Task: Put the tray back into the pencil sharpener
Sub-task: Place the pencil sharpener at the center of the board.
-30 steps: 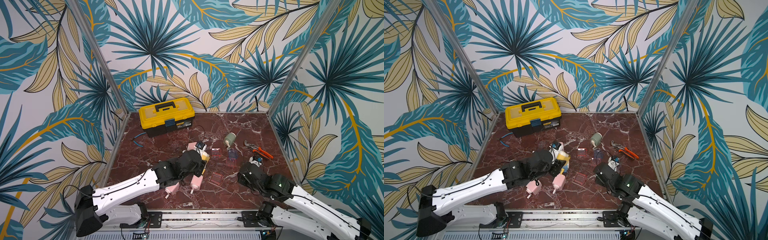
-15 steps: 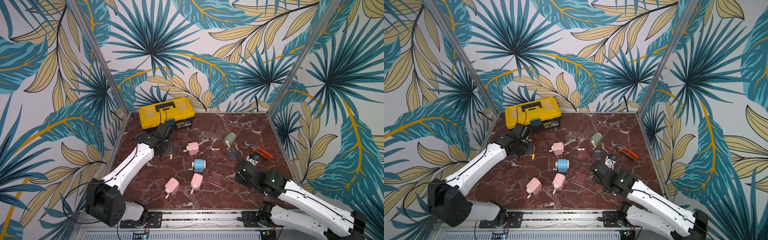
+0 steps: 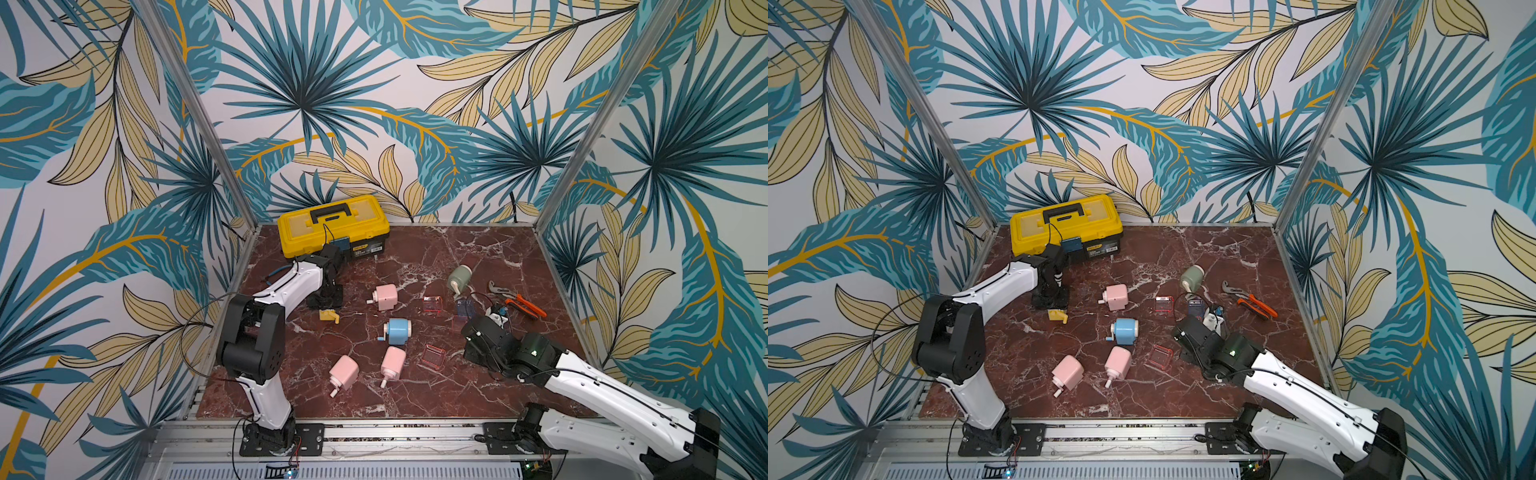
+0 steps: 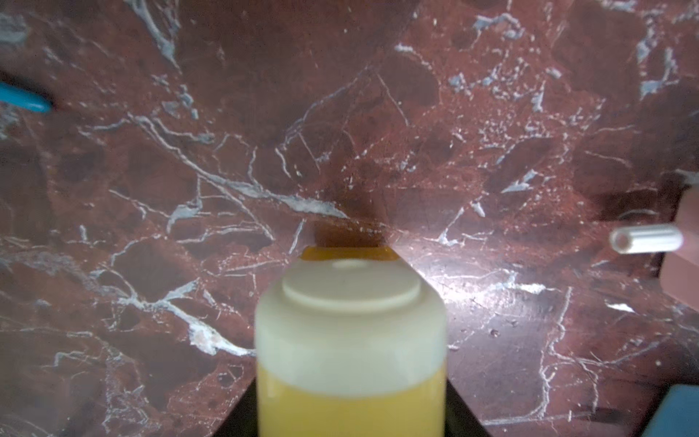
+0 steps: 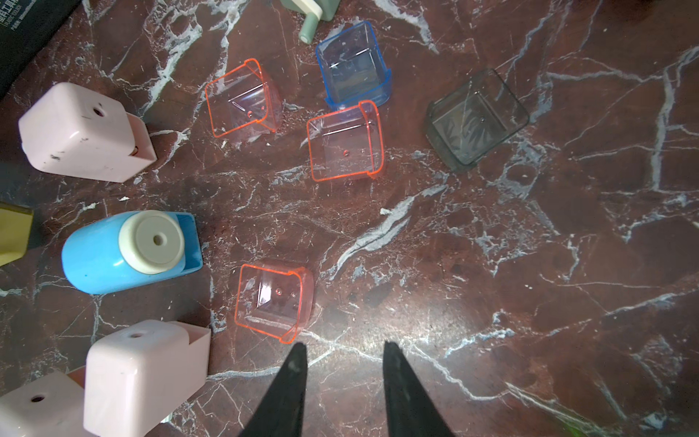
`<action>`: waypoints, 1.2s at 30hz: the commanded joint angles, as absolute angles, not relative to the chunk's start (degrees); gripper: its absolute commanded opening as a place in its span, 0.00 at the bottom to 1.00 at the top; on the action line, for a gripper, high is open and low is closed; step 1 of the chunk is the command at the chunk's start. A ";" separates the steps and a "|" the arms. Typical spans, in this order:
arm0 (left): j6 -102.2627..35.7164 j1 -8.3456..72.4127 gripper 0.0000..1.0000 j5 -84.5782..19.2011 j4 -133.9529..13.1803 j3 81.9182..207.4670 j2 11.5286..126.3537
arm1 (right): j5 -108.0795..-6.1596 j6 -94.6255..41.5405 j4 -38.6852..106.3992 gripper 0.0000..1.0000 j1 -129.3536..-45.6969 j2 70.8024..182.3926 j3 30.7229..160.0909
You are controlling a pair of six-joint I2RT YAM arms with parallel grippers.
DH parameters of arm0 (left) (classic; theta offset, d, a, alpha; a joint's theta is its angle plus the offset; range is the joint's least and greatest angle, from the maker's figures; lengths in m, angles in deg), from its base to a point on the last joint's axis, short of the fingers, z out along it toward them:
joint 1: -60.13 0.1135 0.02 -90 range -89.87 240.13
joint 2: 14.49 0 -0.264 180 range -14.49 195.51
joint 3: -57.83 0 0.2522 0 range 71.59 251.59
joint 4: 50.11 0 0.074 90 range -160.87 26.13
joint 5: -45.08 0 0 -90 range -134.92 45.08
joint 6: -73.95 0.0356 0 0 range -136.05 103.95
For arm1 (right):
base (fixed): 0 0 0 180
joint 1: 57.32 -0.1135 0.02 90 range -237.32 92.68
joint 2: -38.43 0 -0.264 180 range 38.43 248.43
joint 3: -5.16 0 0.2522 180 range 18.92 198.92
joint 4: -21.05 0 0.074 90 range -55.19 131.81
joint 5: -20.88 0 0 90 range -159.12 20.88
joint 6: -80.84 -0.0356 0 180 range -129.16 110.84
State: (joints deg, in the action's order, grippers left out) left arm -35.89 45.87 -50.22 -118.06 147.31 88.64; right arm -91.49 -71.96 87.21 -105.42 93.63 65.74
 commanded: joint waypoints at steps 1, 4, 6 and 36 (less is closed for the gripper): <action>-34.53 47.17 0.13 -50.15 -116.95 149.50 89.56 | -91.20 -71.23 86.93 0.36 -105.14 93.98 66.38; -34.66 47.95 0.15 -48.75 -114.54 149.41 90.01 | -90.94 -71.22 86.60 0.36 -105.05 94.22 66.30; -34.83 48.26 0.21 -46.93 -112.63 149.01 90.04 | -90.75 -71.25 86.49 0.36 -105.07 94.42 66.29; -33.10 49.71 0.87 -45.59 -106.58 143.59 85.20 | -88.90 -69.90 86.82 0.45 -104.81 94.87 66.82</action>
